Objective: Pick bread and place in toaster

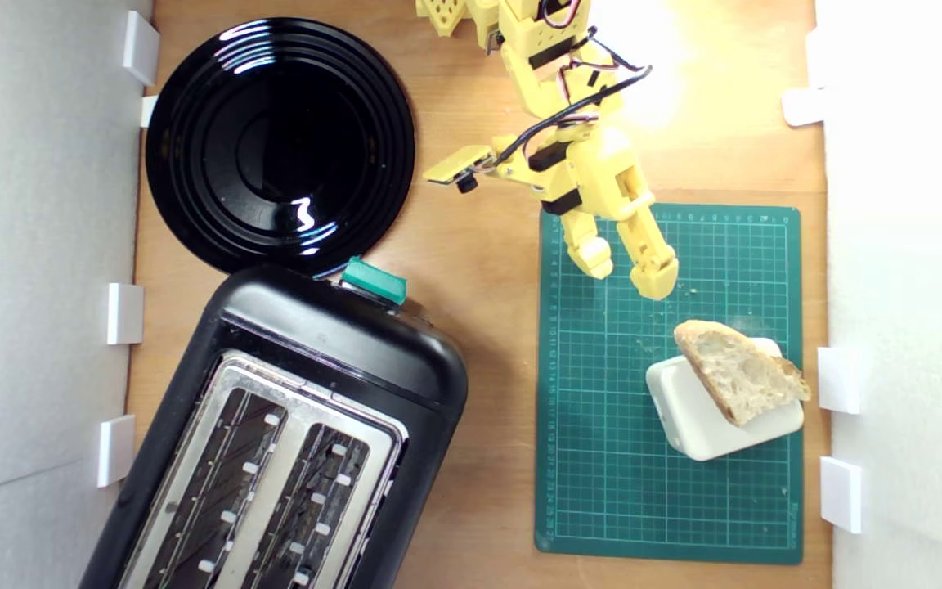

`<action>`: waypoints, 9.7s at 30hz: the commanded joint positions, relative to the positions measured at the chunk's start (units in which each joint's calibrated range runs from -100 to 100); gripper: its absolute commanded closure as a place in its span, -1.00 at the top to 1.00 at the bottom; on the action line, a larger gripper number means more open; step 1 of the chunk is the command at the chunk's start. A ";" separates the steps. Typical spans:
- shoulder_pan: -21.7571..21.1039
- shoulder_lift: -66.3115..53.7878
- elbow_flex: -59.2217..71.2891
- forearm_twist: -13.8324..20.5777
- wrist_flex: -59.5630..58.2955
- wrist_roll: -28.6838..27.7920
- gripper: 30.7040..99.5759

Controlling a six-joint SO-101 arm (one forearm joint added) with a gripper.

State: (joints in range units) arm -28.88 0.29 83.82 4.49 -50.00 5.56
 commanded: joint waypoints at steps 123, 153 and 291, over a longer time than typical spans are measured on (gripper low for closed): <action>-6.66 25.33 -39.65 0.77 -1.62 -0.83 0.54; -6.25 25.00 -39.20 0.77 -1.71 -0.93 -0.16; 47.25 -30.24 -103.11 3.49 110.41 48.71 -0.16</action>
State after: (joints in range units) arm 17.44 -29.78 -16.32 8.40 60.08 54.00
